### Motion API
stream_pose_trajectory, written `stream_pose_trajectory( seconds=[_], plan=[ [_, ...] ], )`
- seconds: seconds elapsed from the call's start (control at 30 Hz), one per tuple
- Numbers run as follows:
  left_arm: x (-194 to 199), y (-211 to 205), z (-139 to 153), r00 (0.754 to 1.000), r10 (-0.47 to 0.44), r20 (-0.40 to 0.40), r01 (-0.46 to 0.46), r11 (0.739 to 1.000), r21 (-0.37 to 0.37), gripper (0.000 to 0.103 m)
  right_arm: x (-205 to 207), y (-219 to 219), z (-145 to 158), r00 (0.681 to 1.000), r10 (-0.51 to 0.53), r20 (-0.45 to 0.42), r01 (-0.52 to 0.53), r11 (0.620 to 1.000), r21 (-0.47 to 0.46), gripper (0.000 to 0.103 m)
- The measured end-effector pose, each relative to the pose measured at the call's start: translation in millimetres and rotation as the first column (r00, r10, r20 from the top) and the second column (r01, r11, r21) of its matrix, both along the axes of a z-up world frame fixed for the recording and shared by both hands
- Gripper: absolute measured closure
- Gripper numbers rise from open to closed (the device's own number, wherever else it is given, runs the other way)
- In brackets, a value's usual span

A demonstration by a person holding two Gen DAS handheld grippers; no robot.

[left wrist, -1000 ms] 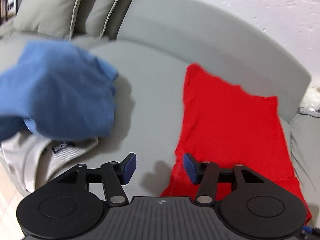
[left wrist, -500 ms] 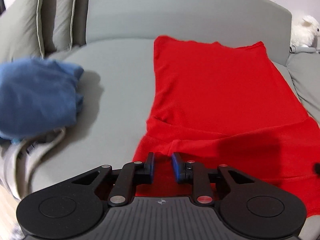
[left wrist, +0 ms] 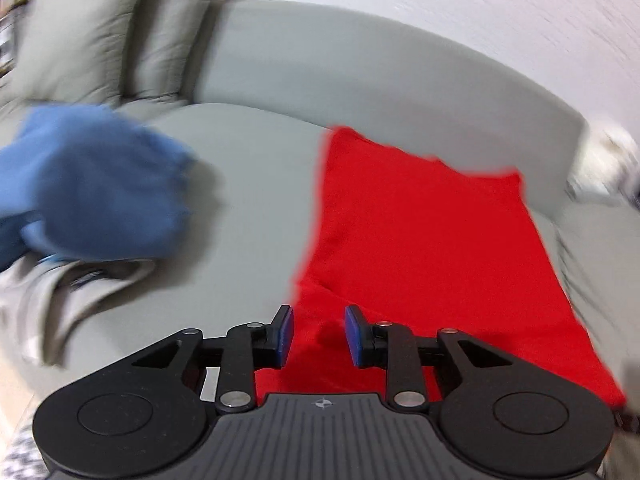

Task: Fold clothes

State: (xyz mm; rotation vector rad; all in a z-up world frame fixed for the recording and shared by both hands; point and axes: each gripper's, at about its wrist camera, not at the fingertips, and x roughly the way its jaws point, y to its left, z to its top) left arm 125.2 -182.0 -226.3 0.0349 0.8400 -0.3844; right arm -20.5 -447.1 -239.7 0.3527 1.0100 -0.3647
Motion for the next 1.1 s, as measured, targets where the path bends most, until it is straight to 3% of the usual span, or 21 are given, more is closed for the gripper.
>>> stream_pose_trajectory(
  seconds=[0.2, 0.23, 0.3, 0.53, 0.6, 0.7, 0.97, 1.1],
  plan=[
    [-22.2, -30.3, -10.0, 0.980, -0.195, 0.034, 0.191, 0.975, 0.111, 0.076, 33.7, 45.3, -3.8, 0.984, 0.175, -0.028, -0.175, 0.984, -0.023, 0.089],
    [-24.2, -32.0, -14.9, 0.978, -0.206, 0.023, 0.200, 0.969, 0.148, 0.076, 34.9, 51.7, -5.0, 0.979, 0.200, -0.038, -0.200, 0.979, -0.024, 0.084],
    [-25.6, -33.0, -41.0, 0.974, -0.204, -0.099, 0.223, 0.939, 0.262, 0.076, 33.7, 60.4, -9.1, 0.970, 0.236, -0.063, -0.239, 0.970, -0.050, 0.081],
    [-36.2, -2.8, -27.9, 0.978, -0.184, -0.100, 0.198, 0.968, 0.155, 0.072, 2.3, 62.4, -4.4, 0.959, 0.243, -0.145, -0.256, 0.963, -0.085, 0.081],
    [-38.7, 6.6, -18.1, 0.985, -0.150, -0.084, 0.157, 0.983, 0.091, 0.070, -7.7, 54.8, 0.9, 0.963, 0.226, -0.146, -0.238, 0.968, -0.074, 0.081],
    [-37.0, 3.2, -10.6, 0.992, -0.111, -0.052, 0.114, 0.991, 0.067, 0.062, -7.9, 40.8, 9.4, 0.973, 0.195, -0.122, -0.203, 0.977, -0.066, 0.080],
    [-7.0, -30.8, -16.4, 0.999, -0.040, -0.037, 0.045, 0.989, 0.141, 0.060, 54.8, 25.0, 2.7, 0.973, 0.210, -0.099, -0.219, 0.972, -0.088, 0.080],
    [15.0, -37.9, -41.8, 0.997, 0.004, -0.078, 0.012, 0.979, 0.203, 0.058, 90.4, 24.1, -5.5, 0.969, 0.232, -0.081, -0.240, 0.963, -0.120, 0.078]
  ],
)
